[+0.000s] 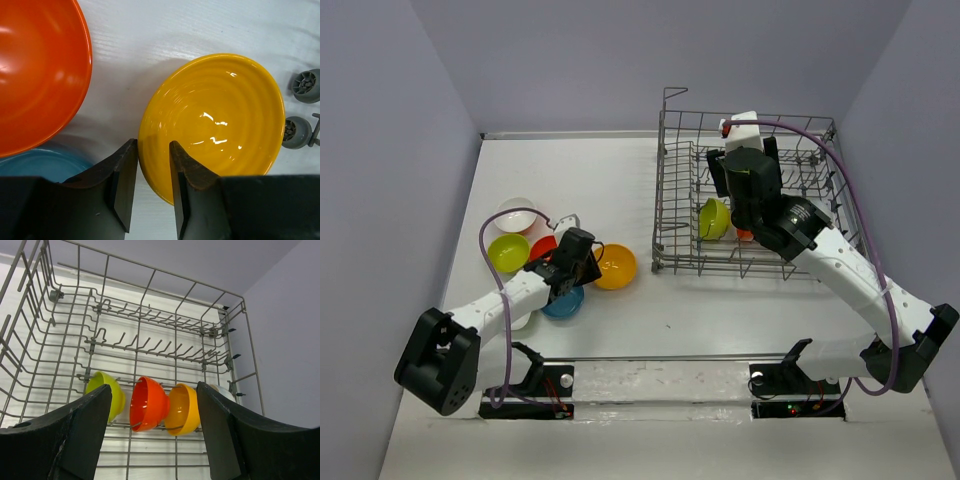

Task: Load the bowls into the dish rack
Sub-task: Pick up the bowl from the corner of the board.

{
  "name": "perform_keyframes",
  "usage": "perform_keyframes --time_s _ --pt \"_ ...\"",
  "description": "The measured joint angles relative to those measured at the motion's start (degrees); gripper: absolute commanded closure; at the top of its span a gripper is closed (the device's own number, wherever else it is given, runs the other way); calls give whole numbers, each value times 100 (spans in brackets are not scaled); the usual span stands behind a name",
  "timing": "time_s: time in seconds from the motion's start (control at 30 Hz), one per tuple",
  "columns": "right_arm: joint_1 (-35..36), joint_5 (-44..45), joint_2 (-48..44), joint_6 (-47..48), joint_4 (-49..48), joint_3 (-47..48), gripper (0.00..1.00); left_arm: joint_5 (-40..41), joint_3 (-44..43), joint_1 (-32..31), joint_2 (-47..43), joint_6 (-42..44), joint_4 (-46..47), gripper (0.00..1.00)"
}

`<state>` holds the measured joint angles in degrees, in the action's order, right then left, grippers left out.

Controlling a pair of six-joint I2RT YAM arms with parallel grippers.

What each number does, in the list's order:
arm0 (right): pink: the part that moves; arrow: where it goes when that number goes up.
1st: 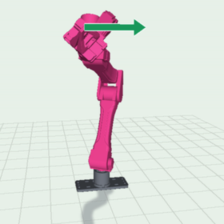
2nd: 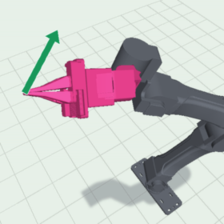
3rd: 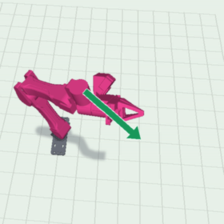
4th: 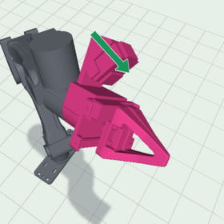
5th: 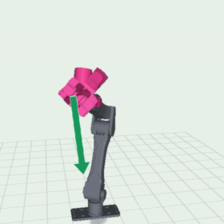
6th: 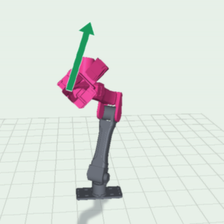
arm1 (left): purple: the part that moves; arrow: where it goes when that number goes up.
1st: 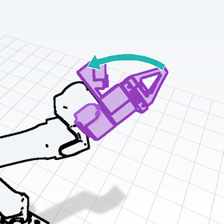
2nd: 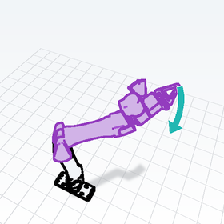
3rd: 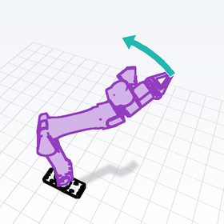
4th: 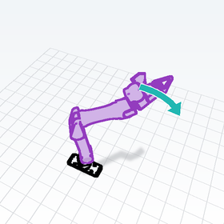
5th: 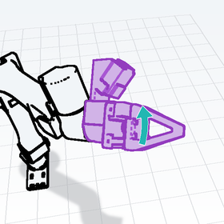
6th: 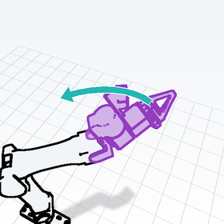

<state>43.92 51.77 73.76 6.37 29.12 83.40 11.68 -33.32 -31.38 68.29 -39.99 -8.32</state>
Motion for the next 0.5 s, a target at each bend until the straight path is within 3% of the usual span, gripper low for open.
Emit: perform_keyframes --time_s 0.17,0.4,0.43,0.5 --pt "0 -20 0 0 0 0 26 -55 37 2 44 -20 31 66" --pt "0 -44 0 -2 0 0 26 -122 87 37 109 -81 188 90" --pt "0 -50 0 -2 -2 0 26 -127 90 37 109 -85 227 97" --pt "0 -68 0 -2 0 0 26 -166 90 37 107 -105 317 100"
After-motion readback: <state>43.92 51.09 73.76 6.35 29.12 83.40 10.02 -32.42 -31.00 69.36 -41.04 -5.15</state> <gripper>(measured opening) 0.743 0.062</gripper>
